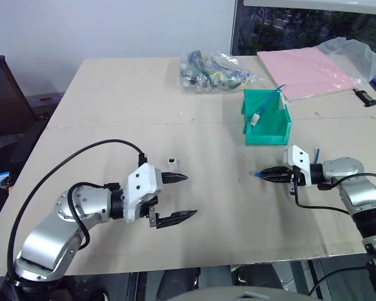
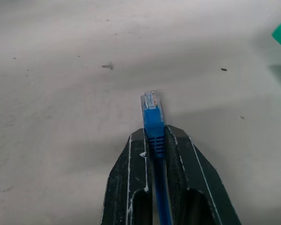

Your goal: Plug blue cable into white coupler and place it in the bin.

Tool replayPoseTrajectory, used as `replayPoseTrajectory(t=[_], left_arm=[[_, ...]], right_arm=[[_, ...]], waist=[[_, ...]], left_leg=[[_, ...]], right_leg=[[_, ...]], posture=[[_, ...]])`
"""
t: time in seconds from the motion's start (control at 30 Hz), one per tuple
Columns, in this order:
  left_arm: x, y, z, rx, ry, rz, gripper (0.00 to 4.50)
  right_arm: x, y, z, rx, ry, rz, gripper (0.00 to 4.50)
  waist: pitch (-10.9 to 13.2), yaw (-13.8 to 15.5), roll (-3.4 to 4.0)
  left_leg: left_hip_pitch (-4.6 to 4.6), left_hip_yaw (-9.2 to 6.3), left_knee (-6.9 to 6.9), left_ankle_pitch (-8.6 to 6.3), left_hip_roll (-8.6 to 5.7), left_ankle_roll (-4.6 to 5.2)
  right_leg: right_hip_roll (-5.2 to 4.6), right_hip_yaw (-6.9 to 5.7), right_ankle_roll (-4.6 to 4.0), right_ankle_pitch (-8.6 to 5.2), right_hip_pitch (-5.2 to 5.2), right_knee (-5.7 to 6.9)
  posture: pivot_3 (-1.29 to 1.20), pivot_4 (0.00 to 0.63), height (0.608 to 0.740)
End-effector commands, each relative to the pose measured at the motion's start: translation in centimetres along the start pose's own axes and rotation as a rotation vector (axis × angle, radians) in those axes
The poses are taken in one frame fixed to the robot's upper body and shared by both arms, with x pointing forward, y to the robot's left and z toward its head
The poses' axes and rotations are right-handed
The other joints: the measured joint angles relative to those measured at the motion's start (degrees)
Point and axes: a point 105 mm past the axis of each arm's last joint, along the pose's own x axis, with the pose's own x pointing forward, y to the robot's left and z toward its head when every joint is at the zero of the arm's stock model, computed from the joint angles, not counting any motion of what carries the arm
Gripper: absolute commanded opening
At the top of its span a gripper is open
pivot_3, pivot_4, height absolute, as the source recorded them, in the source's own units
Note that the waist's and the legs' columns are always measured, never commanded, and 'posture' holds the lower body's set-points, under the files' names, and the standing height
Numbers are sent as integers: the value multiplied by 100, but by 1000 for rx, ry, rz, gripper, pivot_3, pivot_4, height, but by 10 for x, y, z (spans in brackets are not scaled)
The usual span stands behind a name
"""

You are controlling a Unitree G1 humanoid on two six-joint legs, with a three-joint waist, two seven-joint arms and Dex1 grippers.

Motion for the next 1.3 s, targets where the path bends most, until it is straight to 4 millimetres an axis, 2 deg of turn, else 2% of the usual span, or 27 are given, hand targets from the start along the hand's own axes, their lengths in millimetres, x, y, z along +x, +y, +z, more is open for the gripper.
replayPoseTrajectory(t=[0.03,0.17,0.27,0.33,0.37,0.4,0.43,0.5,0.6,0.73,0.9,1.13,1.17,1.23,1.27,1.3], left_arm=[[2,2,6,28,-10,-19,4500],[9,3,5,38,6,-55,4500],[13,5,3,47,22,-66,4500],[20,13,-3,58,51,-38,4500],[22,16,-5,62,62,-25,4500],[26,22,-12,36,96,5,4500],[32,27,-18,23,122,28,4500],[44,32,-24,1,124,32,4500],[59,36,-35,13,133,20,4500],[76,37,-37,-30,99,-30,4500],[93,44,-40,-39,80,-80,4500],[102,46,-43,28,96,-165,4500],[102,46,-42,39,97,-172,3992],[102,47,-42,54,98,-188,3606],[102,47,-43,58,99,-193,2946],[102,47,-44,73,107,-199,2707]], right_arm=[[21,13,34,-68,-62,87,98],[45,29,50,-55,-75,154,98],[52,30,52,-68,-62,154,98],[52,24,50,-96,-55,120,788],[51,22,49,-104,-50,109,945],[48,20,47,-103,-42,96,1352],[43,18,47,-82,-53,79,1974],[34,17,51,-31,-97,40,2823],[18,21,57,52,-182,-11,4375],[-6,38,57,146,-269,-80,4451],[-25,66,34,183,-232,-128,4451],[-29,67,30,200,-234,-199,4451],[-28,66,30,201,-237,-206,4500],[-28,65,29,198,-235,-212,4500],[-28,65,29,196,-234,-214,4500],[-28,64,28,195,-232,-218,4500]], waist=[[0,-15,0],[1,-2,0],[1,10,0],[2,34,1],[2,35,0],[2,30,-1],[3,25,-1],[3,29,-1],[3,24,-2],[3,30,-3],[2,34,-6],[1,23,-8],[0,34,-9],[0,35,-9],[0,31,-9],[0,29,-9]], left_leg=[[1,-1,0,0,1,0],[3,-5,1,0,3,0],[1,-2,5,0,1,-1],[-4,-3,12,0,-1,0],[-6,-3,15,0,-3,0],[-9,-3,20,0,-4,0],[-10,-1,25,0,-5,0],[-12,-1,29,0,-9,0],[-15,-2,36,0,-9,0],[-18,-14,35,-1,-5,1],[-16,-16,37,-2,-6,3],[-3,-3,49,-2,-6,4],[-4,-4,49,-2,-6,4],[-10,-4,51,-2,-7,4],[-11,-4,51,-2,-7,4],[-12,-2,51,-2,-7,4]], right_leg=[[3,1,0,0,0,2],[5,-3,0,0,-1,8],[4,-1,0,0,-1,8],[2,-2,0,0,-1,7],[0,-4,0,0,-1,7],[0,-3,0,0,-1,6],[0,-2,0,0,0,6],[1,-1,1,0,0,7],[3,-3,2,1,0,9],[5,-14,2,1,0,10],[4,-14,2,1,4,11],[8,9,9,7,6,18],[8,9,9,7,6,18],[7,7,9,8,6,16],[7,8,10,8,5,15],[7,11,11,8,5,13]], posture=[[0,150,740],[0,150,740],[0,150,740],[0,150,740],[0,150,740],[0,150,740],[0,150,740],[0,150,740],[0,150,740],[0,150,740],[0,150,740],[0,150,740],[0,150,740],[0,150,740],[0,150,740],[0,150,740]])
